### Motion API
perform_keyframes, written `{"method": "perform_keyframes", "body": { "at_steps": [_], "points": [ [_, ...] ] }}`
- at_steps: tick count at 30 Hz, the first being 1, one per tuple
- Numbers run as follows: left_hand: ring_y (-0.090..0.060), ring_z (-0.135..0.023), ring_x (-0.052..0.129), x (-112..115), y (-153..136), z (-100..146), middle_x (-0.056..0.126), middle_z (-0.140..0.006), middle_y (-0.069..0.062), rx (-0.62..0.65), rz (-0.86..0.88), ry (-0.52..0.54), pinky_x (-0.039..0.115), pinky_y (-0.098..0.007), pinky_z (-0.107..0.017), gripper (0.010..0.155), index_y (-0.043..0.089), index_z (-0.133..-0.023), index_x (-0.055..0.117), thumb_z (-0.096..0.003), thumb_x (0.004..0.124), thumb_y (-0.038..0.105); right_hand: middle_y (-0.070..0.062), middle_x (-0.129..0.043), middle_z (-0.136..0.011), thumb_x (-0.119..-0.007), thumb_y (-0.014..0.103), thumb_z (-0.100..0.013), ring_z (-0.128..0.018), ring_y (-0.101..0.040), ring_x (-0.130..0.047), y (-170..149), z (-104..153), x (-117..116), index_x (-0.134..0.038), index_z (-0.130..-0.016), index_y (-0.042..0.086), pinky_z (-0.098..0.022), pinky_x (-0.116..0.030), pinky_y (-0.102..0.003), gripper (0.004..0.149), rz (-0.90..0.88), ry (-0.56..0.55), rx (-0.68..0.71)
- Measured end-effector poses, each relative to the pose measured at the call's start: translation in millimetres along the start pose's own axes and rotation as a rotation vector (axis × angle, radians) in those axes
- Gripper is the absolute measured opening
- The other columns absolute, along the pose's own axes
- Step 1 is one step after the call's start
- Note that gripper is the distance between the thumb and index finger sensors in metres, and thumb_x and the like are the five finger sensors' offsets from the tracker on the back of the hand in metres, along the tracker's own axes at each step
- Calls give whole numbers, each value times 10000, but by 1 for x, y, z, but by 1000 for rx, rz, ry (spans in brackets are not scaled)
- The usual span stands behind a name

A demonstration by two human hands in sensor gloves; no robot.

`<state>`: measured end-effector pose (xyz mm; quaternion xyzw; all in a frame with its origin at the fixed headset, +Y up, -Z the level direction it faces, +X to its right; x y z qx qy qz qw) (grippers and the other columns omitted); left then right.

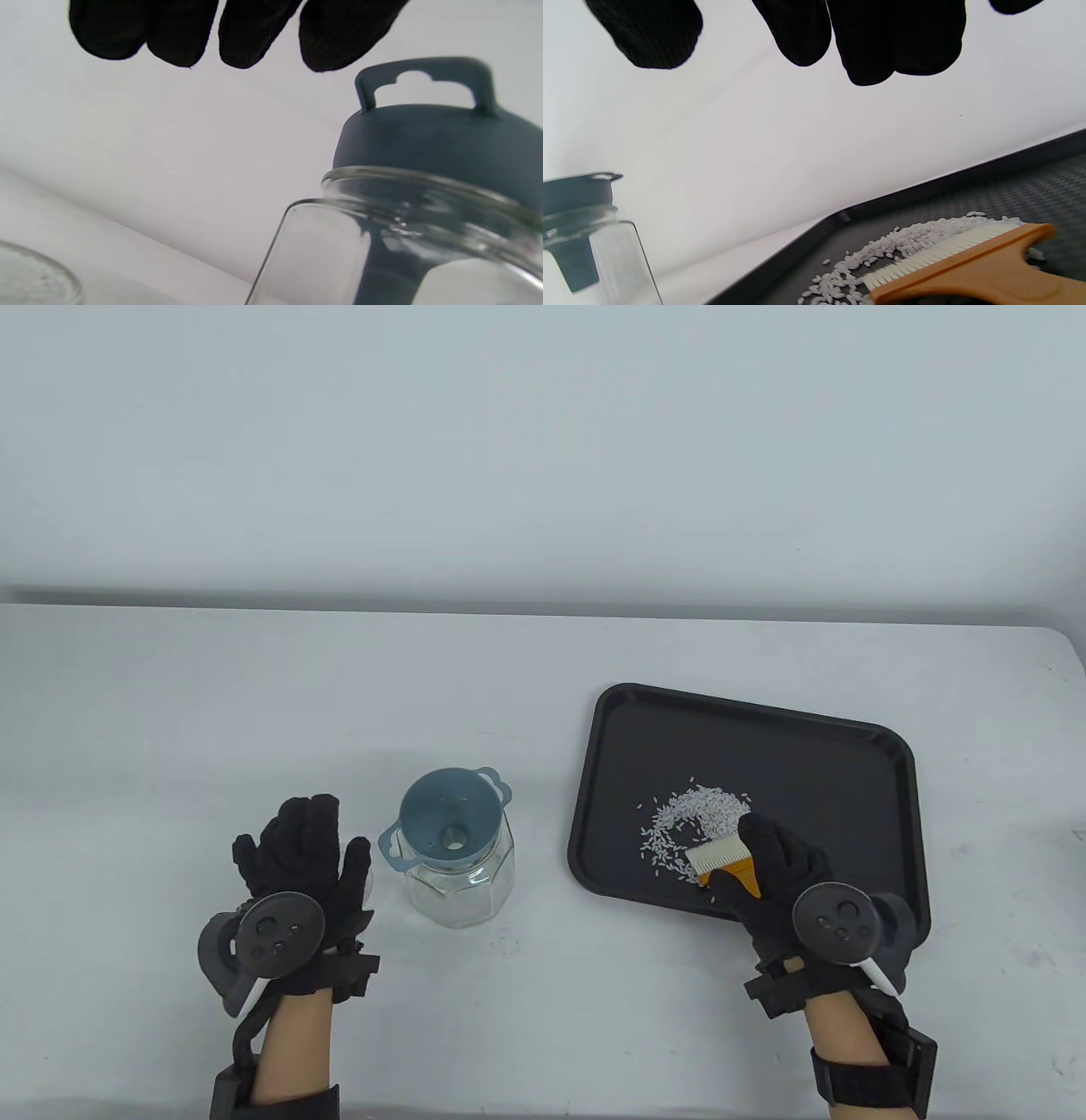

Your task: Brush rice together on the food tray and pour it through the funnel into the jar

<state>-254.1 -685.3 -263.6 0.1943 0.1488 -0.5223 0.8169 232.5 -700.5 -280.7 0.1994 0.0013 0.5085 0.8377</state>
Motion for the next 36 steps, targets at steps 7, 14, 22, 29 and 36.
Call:
{"method": "perform_keyframes", "body": {
  "at_steps": [7, 14, 22, 29, 36],
  "points": [
    [-779, -981, 209, 19, -3, -3, 224, -1163, -397, -1, -191, -205, 56, -860, -545, 763, 105, -1166, 280, -566, 630, 421, -329, -427, -1096, -639, 584, -489, -959, -654, -440, 18, -1, -14, -409, -1075, 62, -552, -310, -806, 818, 248, 134, 78],
    [-763, -985, 64, 33, 2, -3, 58, -1148, -373, 19, -257, -308, -21, -849, -520, 844, 118, -1142, 131, -563, 624, 484, -322, -381, -1110, -637, 594, -486, -975, -654, -389, 32, -1, -22, -377, -1083, 70, -549, -270, -816, 836, 335, 187, 136],
    [-767, -981, 71, 33, 4, -2, 58, -1141, -383, 19, -258, -309, -13, -848, -520, 847, 110, -1141, 132, -562, 626, 482, -323, -375, -1111, -644, 600, -482, -976, -654, -387, 31, -1, -18, -374, -1084, 65, -549, -264, -816, 849, 370, 217, 97],
    [-770, -978, 77, 34, 4, -2, 59, -1141, -380, 21, -245, -305, -12, -849, -520, 849, 105, -1140, 131, -562, 625, 483, -326, -535, -1054, -674, 600, -474, -913, -634, -572, 14, -4, -10, -484, -1048, 6, -565, -388, -772, 848, 497, 380, -144],
    [-772, -976, 85, 34, 3, -2, 65, -1135, -393, 16, -227, -299, -8, -850, -520, 852, 96, -1139, 130, -563, 625, 482, -232, -890, -795, -741, 566, -440, -621, -499, -943, -11, -1, -24, -620, -955, -90, -488, -633, -676, 843, 576, 613, -377]
  ]
}}
Point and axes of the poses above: the tracker on the back of each hand, its own y axis roughly to the thumb side, its own z axis roughly from the fingertips to the wrist, x = y × z, the point moved 1 cm from there along -z, roughly from the wrist to the fingertips
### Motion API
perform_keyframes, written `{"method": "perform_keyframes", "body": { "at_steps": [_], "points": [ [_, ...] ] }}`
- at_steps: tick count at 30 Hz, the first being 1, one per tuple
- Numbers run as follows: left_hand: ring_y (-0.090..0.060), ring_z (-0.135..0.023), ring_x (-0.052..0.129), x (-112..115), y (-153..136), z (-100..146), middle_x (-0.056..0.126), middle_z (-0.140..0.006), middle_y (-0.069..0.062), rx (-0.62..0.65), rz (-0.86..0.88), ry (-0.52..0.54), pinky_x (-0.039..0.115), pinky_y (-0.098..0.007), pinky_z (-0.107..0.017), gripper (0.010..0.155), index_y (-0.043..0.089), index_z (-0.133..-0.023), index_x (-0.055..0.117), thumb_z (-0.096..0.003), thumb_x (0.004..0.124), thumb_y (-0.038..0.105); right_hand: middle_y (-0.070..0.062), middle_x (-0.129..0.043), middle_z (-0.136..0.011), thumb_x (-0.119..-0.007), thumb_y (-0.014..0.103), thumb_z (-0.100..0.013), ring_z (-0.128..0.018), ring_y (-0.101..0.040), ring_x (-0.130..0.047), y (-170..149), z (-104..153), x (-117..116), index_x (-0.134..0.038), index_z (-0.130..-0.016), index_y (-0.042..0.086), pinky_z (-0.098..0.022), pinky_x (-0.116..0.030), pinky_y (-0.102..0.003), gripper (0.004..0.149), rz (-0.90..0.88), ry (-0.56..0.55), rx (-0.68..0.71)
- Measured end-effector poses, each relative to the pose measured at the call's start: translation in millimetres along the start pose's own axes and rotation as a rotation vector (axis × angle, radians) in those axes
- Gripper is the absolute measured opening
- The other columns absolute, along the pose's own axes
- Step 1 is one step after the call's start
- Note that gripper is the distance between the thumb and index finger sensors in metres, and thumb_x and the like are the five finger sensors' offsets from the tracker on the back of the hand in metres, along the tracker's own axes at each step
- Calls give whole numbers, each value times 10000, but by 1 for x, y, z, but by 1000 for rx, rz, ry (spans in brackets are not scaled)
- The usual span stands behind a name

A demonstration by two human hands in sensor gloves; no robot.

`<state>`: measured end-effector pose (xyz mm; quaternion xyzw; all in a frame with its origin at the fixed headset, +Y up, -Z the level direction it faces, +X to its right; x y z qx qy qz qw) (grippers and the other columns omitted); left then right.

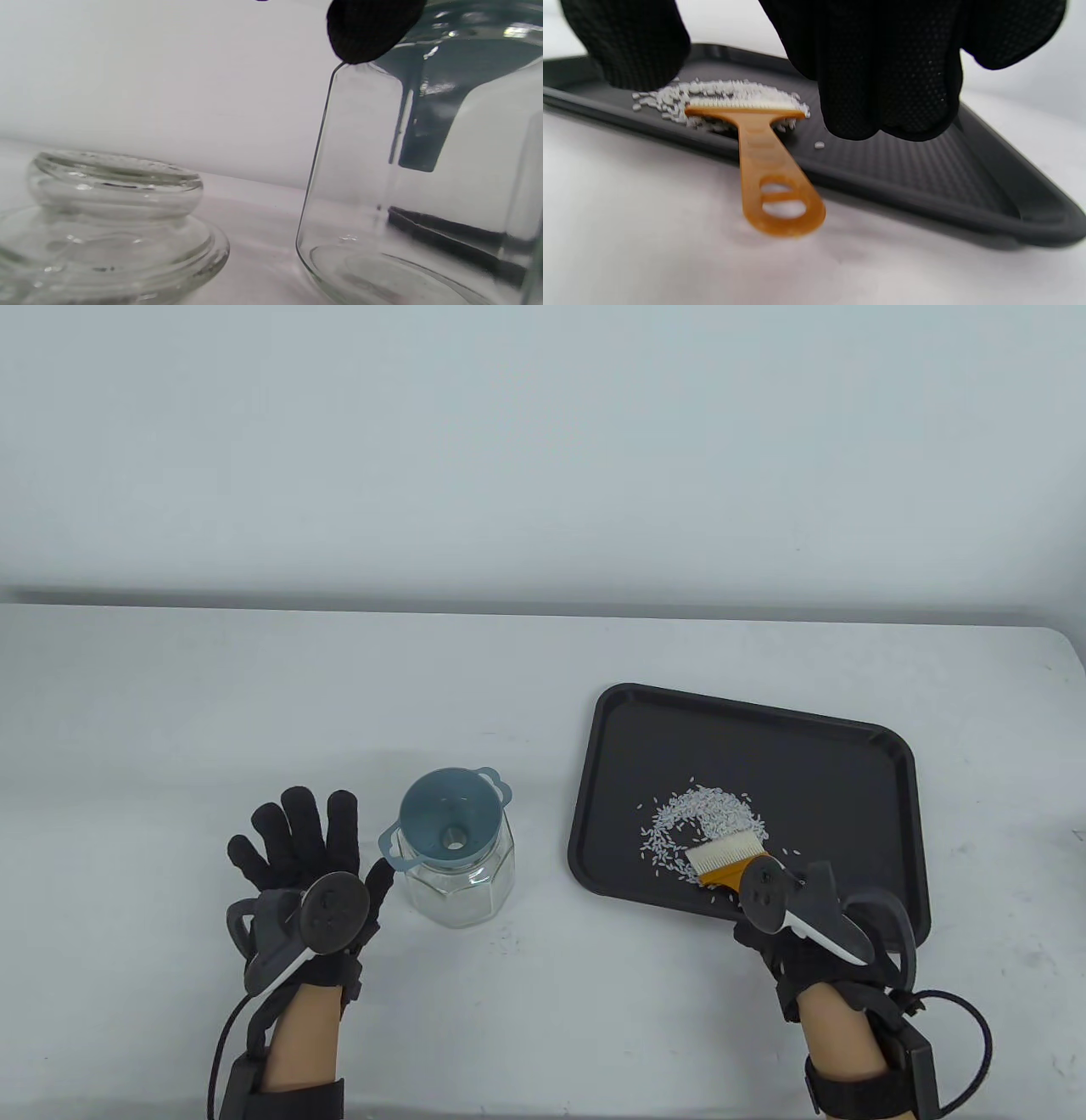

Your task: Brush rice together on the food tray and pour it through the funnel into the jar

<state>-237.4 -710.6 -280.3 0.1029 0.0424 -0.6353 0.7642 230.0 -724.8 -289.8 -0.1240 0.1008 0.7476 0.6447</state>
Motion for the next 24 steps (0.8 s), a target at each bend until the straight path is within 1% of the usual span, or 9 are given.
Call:
{"method": "perform_keyframes", "body": {
  "at_steps": [2, 5, 7, 9, 12, 15, 19, 21, 24],
  "points": [
    [-774, -974, 86, 0, 0, 0, 66, -1133, -399, 0, 10, -1, -7, -850, -520, 857, 90, -1136, 124, -563, 626, 482, -213, -914, -765, -747, 569, -427, -595, -472, -967, 4, -8, -14, -594, -957, -104, -472, -661, -662, 871, 51, 123, -32],
    [-775, -973, 89, 0, -2, 0, 64, -1133, -396, -5, 22, -7, -6, -850, -520, 860, 87, -1134, 118, -563, 625, 483, -188, -951, -711, -760, 557, -418, -528, -442, -1012, 12, -15, -26, -570, -954, -127, -444, -700, -641, 890, 97, 186, -40],
    [-776, -972, 92, 0, -3, 0, 65, -1130, -402, -9, 37, -4, -5, -850, -519, 861, 82, -1133, 116, -564, 625, 482, -164, -969, -682, -786, 521, -413, -498, -417, -1034, 17, -16, -29, -554, -946, -146, -430, -723, -625, 885, 150, 201, -47],
    [-777, -970, 92, 0, -4, -1, 66, -1132, -397, -10, 51, -4, -6, -849, -518, 863, 79, -1132, 113, -565, 624, 482, -147, -964, -681, -812, 416, -422, -477, -380, -1044, 21, -17, -30, -543, -937, -152, -423, -740, -603, 813, 182, 203, -55],
    [-778, -969, 97, 0, -4, -1, 68, -1128, -406, -14, 60, -7, -2, -849, -518, 864, 74, -1131, 111, -566, 623, 481, -150, -951, -685, -798, 329, -437, -476, -375, -1031, 18, -12, -19, -619, -915, -114, -432, -729, -602, 676, 170, 131, -71],
    [-780, -967, 101, 0, -4, -1, 70, -1126, -407, -18, 74, -5, 0, -849, -518, 863, 71, -1131, 111, -567, 622, 480, -111, -962, -657, -724, 263, -482, -461, -340, -1029, 9, 0, 3, -688, -893, -65, -443, -726, -584, 527, 85, -16, -73],
    [-784, -962, 108, 3, -2, -2, 77, -1123, -415, -20, 93, -19, 3, -850, -516, 848, 62, -1129, 118, -569, 620, 455, -38, -1000, -578, -732, 326, -486, -386, -262, -1053, -3, 17, 30, -795, -813, -4, -427, -772, -534, 469, 25, -352, -59],
    [-783, -962, 106, 4, -2, -2, 72, -1123, -412, -25, 93, -35, 0, -850, -515, 849, 61, -1128, 111, -570, 619, 453, -6, -1018, -504, -760, 355, -467, -316, -222, -1054, -10, 26, 41, -840, -760, 24, -412, -795, -512, 450, -45, -588, -33],
    [-783, -963, 108, 4, -2, -2, 75, -1122, -414, -26, 92, -34, 2, -850, -516, 848, 60, -1127, 115, -570, 619, 452, 35, -1021, -406, -793, 390, -445, -237, -182, -1042, -27, 39, 53, -877, -712, 51, -399, -813, -492, 440, -198, -795, -26]
  ]
}}
Point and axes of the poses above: the tracker on the back of each hand, its own y axis roughly to the thumb side, its own z axis roughly from the fingertips to the wrist, x = y × z, the point moved 1 cm from there along -z, roughly from the wrist to the fingertips
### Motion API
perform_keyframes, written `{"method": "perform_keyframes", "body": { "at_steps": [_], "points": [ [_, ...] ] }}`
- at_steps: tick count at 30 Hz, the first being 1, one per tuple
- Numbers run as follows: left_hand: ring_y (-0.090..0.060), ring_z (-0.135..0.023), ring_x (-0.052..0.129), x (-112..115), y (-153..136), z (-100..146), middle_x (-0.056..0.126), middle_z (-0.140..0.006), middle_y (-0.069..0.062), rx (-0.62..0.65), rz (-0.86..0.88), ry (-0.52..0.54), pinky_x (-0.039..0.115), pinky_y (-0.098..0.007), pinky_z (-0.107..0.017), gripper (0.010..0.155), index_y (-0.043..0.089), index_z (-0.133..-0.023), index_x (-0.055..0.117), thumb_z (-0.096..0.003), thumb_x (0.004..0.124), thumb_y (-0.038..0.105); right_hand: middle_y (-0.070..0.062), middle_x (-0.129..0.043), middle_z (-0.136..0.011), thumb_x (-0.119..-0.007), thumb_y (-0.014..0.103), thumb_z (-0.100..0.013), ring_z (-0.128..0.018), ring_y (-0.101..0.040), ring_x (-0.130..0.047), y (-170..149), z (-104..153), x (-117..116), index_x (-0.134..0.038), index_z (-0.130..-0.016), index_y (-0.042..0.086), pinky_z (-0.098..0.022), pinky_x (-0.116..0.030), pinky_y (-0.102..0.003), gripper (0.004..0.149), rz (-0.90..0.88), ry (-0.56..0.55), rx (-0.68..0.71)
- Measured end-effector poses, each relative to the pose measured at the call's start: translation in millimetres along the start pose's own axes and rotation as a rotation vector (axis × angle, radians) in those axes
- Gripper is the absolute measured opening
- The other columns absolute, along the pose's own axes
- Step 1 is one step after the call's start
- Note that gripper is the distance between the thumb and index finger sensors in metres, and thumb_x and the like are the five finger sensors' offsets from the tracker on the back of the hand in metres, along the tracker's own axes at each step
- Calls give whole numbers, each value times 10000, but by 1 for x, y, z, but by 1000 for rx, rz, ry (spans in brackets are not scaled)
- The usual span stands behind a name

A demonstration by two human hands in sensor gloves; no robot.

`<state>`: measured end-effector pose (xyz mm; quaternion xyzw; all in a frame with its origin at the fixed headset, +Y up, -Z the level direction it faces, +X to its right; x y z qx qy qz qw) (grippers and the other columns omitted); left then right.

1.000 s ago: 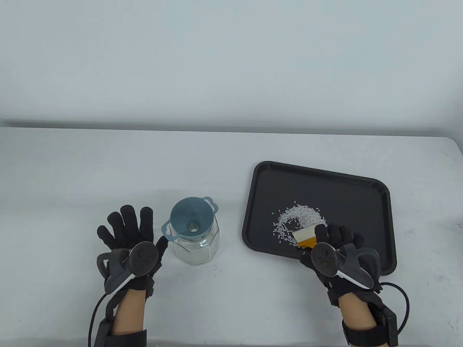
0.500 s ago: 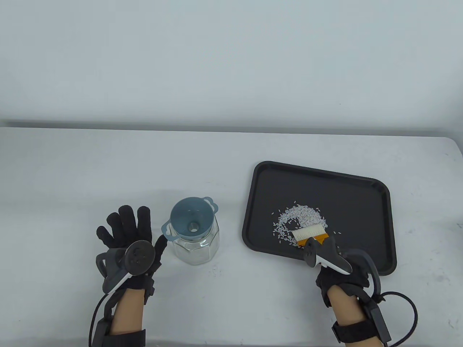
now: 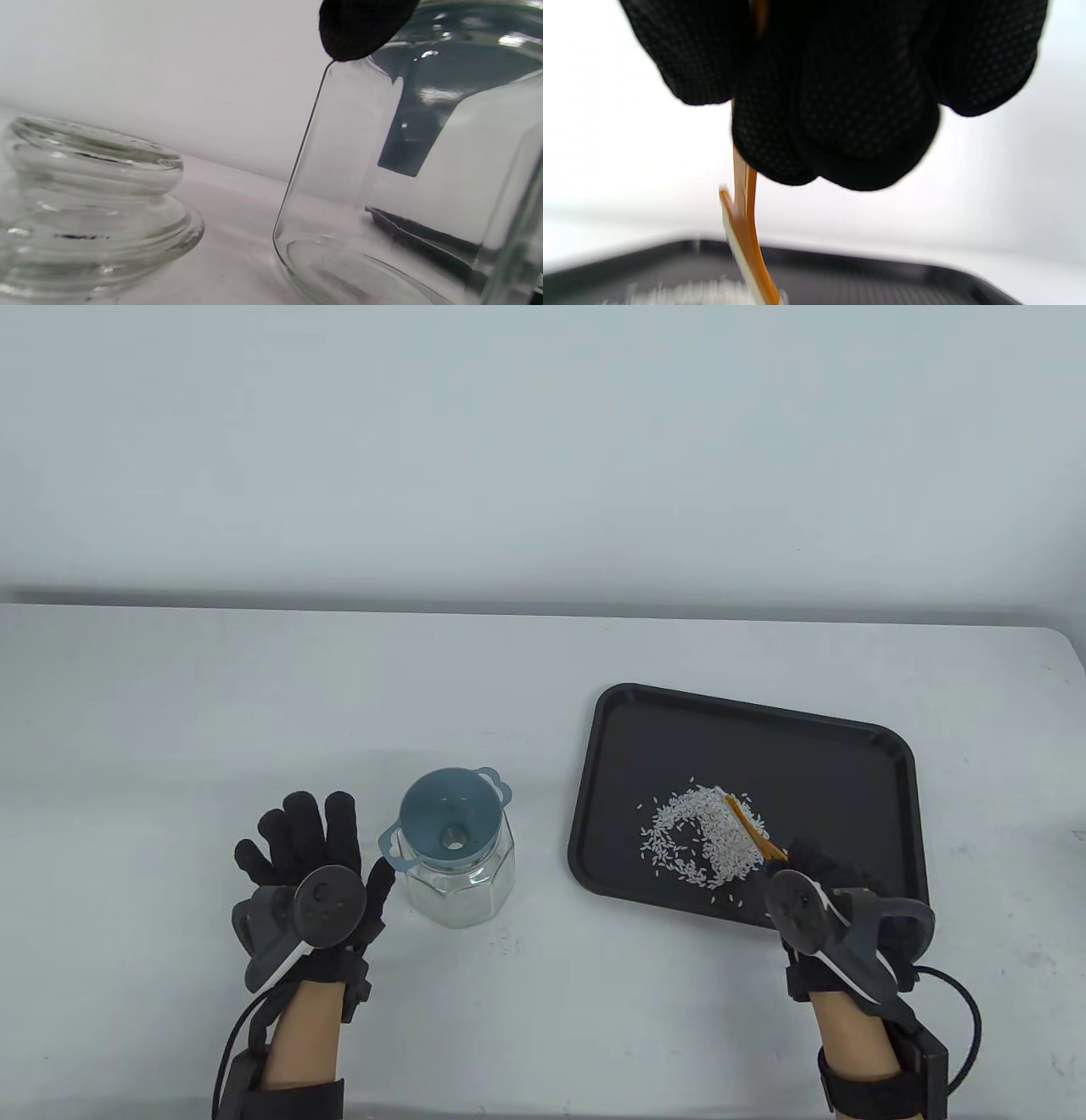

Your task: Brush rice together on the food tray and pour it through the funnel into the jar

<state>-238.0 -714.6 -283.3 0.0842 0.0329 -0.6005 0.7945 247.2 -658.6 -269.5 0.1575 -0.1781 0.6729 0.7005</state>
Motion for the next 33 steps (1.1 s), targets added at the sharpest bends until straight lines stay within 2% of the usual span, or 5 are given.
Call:
{"method": "perform_keyframes", "body": {
  "at_steps": [5, 10, 14, 28, 33],
  "points": [
    [-786, -960, 110, 0, -1, 0, 74, -1120, -417, -7, 15, -1, 3, -851, -514, 852, 56, -1128, 116, -569, 619, 456, 63, -1012, -338, -771, 408, -465, -185, -177, -1029, -25, -7, 22, -908, -653, 41, -388, -815, -495, 435, -35, -99, -96],
    [-786, -959, 112, -1, -2, 0, 74, -1118, -420, -12, 27, -1, 3, -850, -513, 851, 53, -1128, 118, -570, 618, 457, 47, -1009, -339, -735, 383, -489, -192, -199, -1025, -29, -25, 4, -911, -624, 21, -395, -802, -511, 424, 278, 48, -108],
    [-787, -958, 110, -1, -2, -1, 75, -1120, -415, -11, 37, 0, 4, -850, -513, 852, 53, -1129, 117, -570, 618, 458, 51, -1001, -337, -692, 380, -500, -199, -198, -1024, -19, -36, -32, -907, -615, 27, -403, -800, -510, 430, 374, 283, -69],
    [-790, -954, 113, -2, -5, 0, 75, -1117, -419, -21, 71, 1, 5, -851, -512, 851, 46, -1129, 124, -571, 618, 455, 64, -978, -212, -647, 343, -505, -77, -171, -1003, 116, -61, -48, -919, -502, -31, -331, -835, -488, 462, -151, 258, 85],
    [-793, -951, 115, -1, -8, 0, 75, -1113, -425, -29, 81, -12, 6, -851, -511, 851, 43, -1128, 122, -572, 617, 455, 70, -983, -219, -654, 351, -503, -91, -168, -1008, 136, -63, -33, -924, -509, -17, -342, -834, -485, 456, -30, 211, 158]
  ]
}}
Point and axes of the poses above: the tracker on the back of each hand, its own y axis roughly to the thumb side, its own z axis roughly from the fingertips to the wrist, x = y × z, the point moved 1 cm from there along -z, roughly from the wrist to the fingertips
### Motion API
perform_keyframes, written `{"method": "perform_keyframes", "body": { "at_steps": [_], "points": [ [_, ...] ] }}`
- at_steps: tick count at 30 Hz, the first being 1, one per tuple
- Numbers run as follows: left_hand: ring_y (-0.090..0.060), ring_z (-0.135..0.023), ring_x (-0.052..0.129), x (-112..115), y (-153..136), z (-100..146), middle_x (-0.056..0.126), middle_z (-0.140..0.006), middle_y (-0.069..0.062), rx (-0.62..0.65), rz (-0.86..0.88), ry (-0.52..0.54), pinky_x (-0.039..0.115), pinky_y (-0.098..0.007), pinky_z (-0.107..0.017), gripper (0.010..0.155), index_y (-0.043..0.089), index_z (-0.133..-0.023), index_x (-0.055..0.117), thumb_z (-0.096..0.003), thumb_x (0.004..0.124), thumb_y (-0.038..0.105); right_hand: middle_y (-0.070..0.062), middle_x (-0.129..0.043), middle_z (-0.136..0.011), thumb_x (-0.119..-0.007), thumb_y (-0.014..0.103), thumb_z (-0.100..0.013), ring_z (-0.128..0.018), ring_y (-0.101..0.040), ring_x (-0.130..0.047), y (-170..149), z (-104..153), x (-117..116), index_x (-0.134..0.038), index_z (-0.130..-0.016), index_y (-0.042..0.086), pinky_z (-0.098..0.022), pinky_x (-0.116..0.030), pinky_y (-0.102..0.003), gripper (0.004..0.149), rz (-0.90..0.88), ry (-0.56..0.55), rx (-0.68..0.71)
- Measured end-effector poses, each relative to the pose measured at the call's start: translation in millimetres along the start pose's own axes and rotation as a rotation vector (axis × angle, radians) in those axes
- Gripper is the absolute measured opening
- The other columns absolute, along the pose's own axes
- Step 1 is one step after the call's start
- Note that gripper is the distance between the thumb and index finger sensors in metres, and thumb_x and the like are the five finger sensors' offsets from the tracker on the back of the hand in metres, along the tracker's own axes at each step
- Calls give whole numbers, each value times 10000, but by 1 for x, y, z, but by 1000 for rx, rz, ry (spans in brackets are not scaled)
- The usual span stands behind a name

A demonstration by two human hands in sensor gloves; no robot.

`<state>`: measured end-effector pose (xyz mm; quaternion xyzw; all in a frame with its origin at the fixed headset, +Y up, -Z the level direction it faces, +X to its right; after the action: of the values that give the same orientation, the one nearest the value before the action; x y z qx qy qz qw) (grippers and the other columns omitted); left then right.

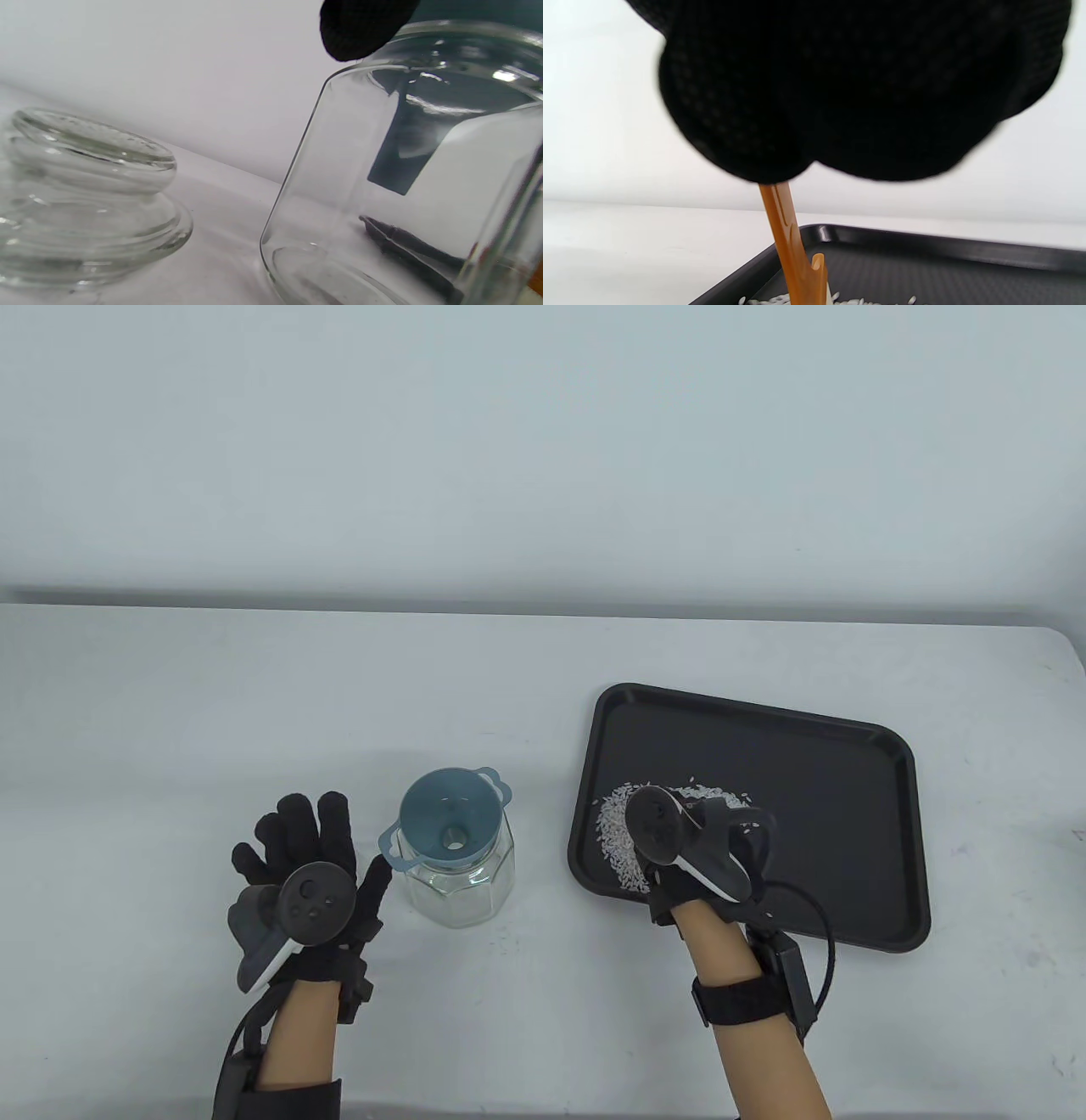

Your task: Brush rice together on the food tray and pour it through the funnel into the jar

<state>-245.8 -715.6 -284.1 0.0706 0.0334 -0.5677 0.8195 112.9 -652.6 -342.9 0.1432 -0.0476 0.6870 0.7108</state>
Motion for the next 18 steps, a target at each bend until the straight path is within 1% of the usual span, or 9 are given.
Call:
{"method": "perform_keyframes", "body": {
  "at_steps": [3, 6, 7, 9, 10, 12, 13, 14, 18],
  "points": [
    [-793, -950, 114, 0, 0, 0, 73, -1114, -423, -3, 11, -2, 5, -851, -510, 851, 43, -1128, 122, -572, 617, 455, 58, -985, -229, -667, 354, -503, -106, -184, -1006, -7, 3, 15, -924, -519, -15, -355, -822, -494, 450, 127, 8, -5],
    [-792, -951, 116, 0, 0, 0, 73, -1112, -428, -2, 13, 0, 6, -851, -511, 851, 43, -1128, 121, -572, 616, 456, 56, -983, -235, -673, 359, -505, -114, -189, -1003, -22, 4, 18, -923, -526, -11, -366, -816, -495, 448, 361, 45, -44],
    [-792, -952, 115, 0, 0, 0, 74, -1113, -426, -3, 15, 0, 6, -851, -511, 852, 43, -1128, 120, -572, 616, 456, 58, -983, -237, -674, 362, -506, -116, -188, -1003, -32, 5, 14, -923, -528, -9, -370, -816, -495, 447, 458, 99, -77],
    [-793, -951, 115, 0, 0, 0, 76, -1116, -420, -4, 18, 0, 6, -851, -511, 853, 42, -1129, 120, -572, 616, 457, 72, -981, -244, -664, 370, -511, -127, -176, -1006, -46, 5, 2, -920, -535, 5, -378, -818, -486, 446, 516, 212, -130],
    [-792, -952, 115, 0, 0, 0, 73, -1112, -429, -5, 20, -1, 6, -851, -511, 852, 43, -1128, 120, -573, 615, 458, 74, -981, -245, -661, 371, -512, -126, -173, -1008, -53, 6, -5, -920, -534, 8, -377, -820, -485, 446, 490, 257, -149],
    [-794, -950, 114, -1, 0, 0, 73, -1111, -432, -6, 25, 0, 6, -851, -511, 853, 42, -1129, 120, -573, 615, 458, 69, -977, -249, -653, 370, -513, -133, -174, -1006, -63, 8, -19, -912, -535, -1, -375, -819, -485, 453, 290, 328, -175],
    [-793, -951, 117, -1, 0, 0, 74, -1113, -427, -6, 28, 2, 7, -851, -511, 853, 44, -1129, 119, -572, 615, 459, 29, -980, -229, -681, 351, -504, -107, -211, -997, -61, 8, -20, -918, -515, -43, -361, -806, -510, 459, 205, 259, -170],
    [-793, -950, 115, -1, 0, 0, 74, -1114, -423, -6, 29, 2, 6, -851, -511, 853, 43, -1128, 119, -573, 615, 458, 41, -978, -222, -675, 354, -503, -101, -200, -998, -59, 7, -19, -920, -508, -34, -361, -813, -503, 459, 198, 231, -159],
    [-794, -950, 117, -1, 0, 0, 76, -1110, -433, -5, 31, -1, 7, -852, -510, 854, 42, -1128, 120, -572, 616, 459, 50, -974, -223, -663, 357, -507, -102, -190, -998, -28, -1, -14, -914, -511, -30, -362, -817, -497, 461, 35, 216, -70]
  ]
}}
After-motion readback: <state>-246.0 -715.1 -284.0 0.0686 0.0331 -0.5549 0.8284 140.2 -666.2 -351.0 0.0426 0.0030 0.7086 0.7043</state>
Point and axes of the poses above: the tracker on the back of each hand, its own y axis roughly to the thumb side, its own z axis roughly from the fingertips to the wrist, x = y × z, the point moved 1 cm from there along -z, roughly from the wrist to the fingertips
